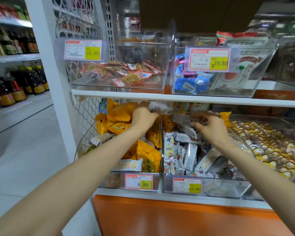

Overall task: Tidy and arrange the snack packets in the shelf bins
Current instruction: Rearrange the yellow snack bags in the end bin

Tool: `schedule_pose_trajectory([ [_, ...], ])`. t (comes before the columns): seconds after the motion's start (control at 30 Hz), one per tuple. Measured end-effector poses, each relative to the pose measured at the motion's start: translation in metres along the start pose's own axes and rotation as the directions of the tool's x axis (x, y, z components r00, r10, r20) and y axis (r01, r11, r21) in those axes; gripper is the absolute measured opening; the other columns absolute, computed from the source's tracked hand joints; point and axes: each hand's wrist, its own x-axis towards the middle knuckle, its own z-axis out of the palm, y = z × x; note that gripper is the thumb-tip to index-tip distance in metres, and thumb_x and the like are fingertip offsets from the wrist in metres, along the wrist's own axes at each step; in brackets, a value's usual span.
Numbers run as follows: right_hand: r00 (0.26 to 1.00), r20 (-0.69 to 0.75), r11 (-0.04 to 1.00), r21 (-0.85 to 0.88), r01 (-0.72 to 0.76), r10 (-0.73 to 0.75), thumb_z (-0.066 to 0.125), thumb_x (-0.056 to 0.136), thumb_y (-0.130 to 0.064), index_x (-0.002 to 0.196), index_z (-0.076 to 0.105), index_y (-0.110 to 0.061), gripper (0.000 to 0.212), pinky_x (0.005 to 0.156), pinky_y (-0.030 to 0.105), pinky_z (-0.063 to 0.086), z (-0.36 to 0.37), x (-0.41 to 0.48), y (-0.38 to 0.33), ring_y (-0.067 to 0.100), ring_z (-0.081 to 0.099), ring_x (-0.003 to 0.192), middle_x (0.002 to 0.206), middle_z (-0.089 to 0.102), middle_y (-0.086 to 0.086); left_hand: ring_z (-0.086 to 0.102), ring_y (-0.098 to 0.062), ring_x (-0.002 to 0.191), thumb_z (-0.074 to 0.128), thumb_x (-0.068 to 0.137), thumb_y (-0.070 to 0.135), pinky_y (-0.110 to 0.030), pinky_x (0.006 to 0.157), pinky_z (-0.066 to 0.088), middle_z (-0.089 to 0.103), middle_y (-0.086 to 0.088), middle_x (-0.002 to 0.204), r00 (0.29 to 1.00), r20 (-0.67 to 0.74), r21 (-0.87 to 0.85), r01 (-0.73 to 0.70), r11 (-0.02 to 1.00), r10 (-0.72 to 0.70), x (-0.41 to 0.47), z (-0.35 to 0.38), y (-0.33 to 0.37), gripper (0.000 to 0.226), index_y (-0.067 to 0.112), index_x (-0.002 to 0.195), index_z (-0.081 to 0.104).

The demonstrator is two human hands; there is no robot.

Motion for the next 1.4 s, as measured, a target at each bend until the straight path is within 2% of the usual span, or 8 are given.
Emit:
schedule_pose_trajectory([
  [0.17, 0.998, 0.058, 0.997, 0.063, -0.033, 0.029, 0.073, 0.080, -0.031, 0.106, 0.070, -0.026, 0.026, 0.072, 0.024, 0.040, -0.006, 0.001, 0.007, 0.013, 0.057, 0.090, 0.102, 0.063, -0.004, 0.055, -0.018, 0.109, 0.069, 0.083, 0.021, -0.019, 0.084, 0.039, 0.061, -0.006, 0.118, 0.927, 0.285, 0.092, -0.281, 0.955, 0.245, -0.007, 0.016, -0.002, 0.036, 0.010, 0.115, 0.059],
  [0.33, 0.996, 0.091, 0.996, 0.085, -0.021, 0.013, 0.069, 0.083, -0.036, 0.108, 0.071, -0.025, 0.028, 0.078, 0.026, 0.047, -0.007, -0.003, 0.006, 0.010, 0.059, 0.091, 0.106, 0.067, -0.006, 0.055, -0.014, 0.113, 0.065, 0.085, 0.034, -0.034, 0.097, 0.043, 0.062, 0.005, 0.122, 0.750, 0.645, 0.232, -0.371, 0.899, 0.143, -0.007, 0.014, -0.007, 0.033, 0.024, 0.116, 0.063],
  [0.43, 0.997, 0.030, 0.998, -0.005, 0.064, -0.064, 0.068, 0.083, -0.036, 0.107, 0.072, -0.023, 0.028, 0.082, 0.029, 0.046, -0.009, -0.003, 0.009, 0.016, 0.061, 0.099, 0.108, 0.069, -0.001, 0.053, -0.015, 0.117, 0.062, 0.088, 0.032, -0.034, 0.098, 0.043, 0.060, 0.004, 0.125, 0.776, 0.610, 0.232, -0.367, 0.901, 0.159, -0.005, -0.004, -0.005, 0.030, 0.023, 0.117, 0.062],
  [0.57, 0.979, 0.032, 0.964, -0.172, 0.205, -0.203, 0.067, 0.084, -0.035, 0.108, 0.071, -0.024, 0.027, 0.086, 0.040, 0.046, -0.009, -0.004, 0.000, 0.027, 0.059, 0.102, 0.106, 0.068, 0.005, 0.052, -0.018, 0.119, 0.059, 0.088, 0.043, -0.035, 0.094, 0.046, 0.056, 0.004, 0.131, 0.830, 0.536, 0.496, -0.458, 0.737, 0.155, 0.001, -0.044, -0.010, 0.038, 0.030, 0.123, 0.055],
  [0.67, 0.921, 0.211, 0.920, -0.151, 0.362, -0.328, 0.063, 0.087, -0.033, 0.113, 0.067, -0.024, 0.027, 0.082, 0.031, 0.042, -0.003, -0.004, -0.027, 0.021, 0.058, 0.096, 0.100, 0.067, 0.002, 0.047, -0.017, 0.122, 0.057, 0.086, 0.050, -0.032, 0.094, 0.043, 0.050, 0.005, 0.136, 0.759, 0.647, 0.598, -0.567, 0.566, 0.077, 0.001, -0.070, -0.013, 0.048, 0.035, 0.130, 0.047],
  [0.8, 0.757, 0.497, 0.863, -0.031, 0.505, -0.425, 0.063, 0.088, -0.030, 0.113, 0.067, -0.023, 0.027, 0.088, 0.029, 0.042, 0.021, 0.009, -0.064, 0.015, 0.056, 0.106, 0.112, 0.064, -0.003, 0.018, -0.023, 0.140, 0.048, 0.085, 0.061, -0.047, 0.112, 0.016, 0.027, 0.002, 0.150, 0.657, 0.746, 0.645, -0.676, 0.355, -0.105, -0.002, -0.080, -0.018, 0.054, 0.045, 0.136, 0.038],
  [1.0, 0.674, 0.685, 0.893, -0.077, 0.444, -0.276, 0.065, 0.086, -0.029, 0.116, 0.065, -0.024, 0.030, 0.081, 0.023, 0.039, 0.067, 0.027, -0.079, 0.019, 0.058, 0.107, 0.115, 0.066, -0.003, 0.009, -0.025, 0.143, 0.047, 0.076, 0.074, -0.052, 0.113, 0.012, 0.023, -0.001, 0.153, 0.697, 0.715, 0.693, -0.695, 0.191, -0.056, -0.005, -0.086, -0.031, 0.070, 0.040, 0.136, 0.036],
  [1.4, 0.633, 0.744, 0.885, -0.127, 0.448, -0.214, 0.063, 0.086, -0.031, 0.139, 0.040, -0.036, 0.058, 0.090, 0.033, 0.045, 0.102, 0.029, -0.089, 0.022, 0.050, 0.119, 0.136, 0.052, 0.000, 0.015, -0.023, 0.141, 0.051, 0.085, 0.057, -0.043, 0.109, 0.026, 0.031, 0.001, 0.148, 0.799, 0.581, 0.758, -0.600, 0.255, 0.156, -0.015, -0.093, -0.046, 0.049, 0.038, 0.129, 0.043],
])
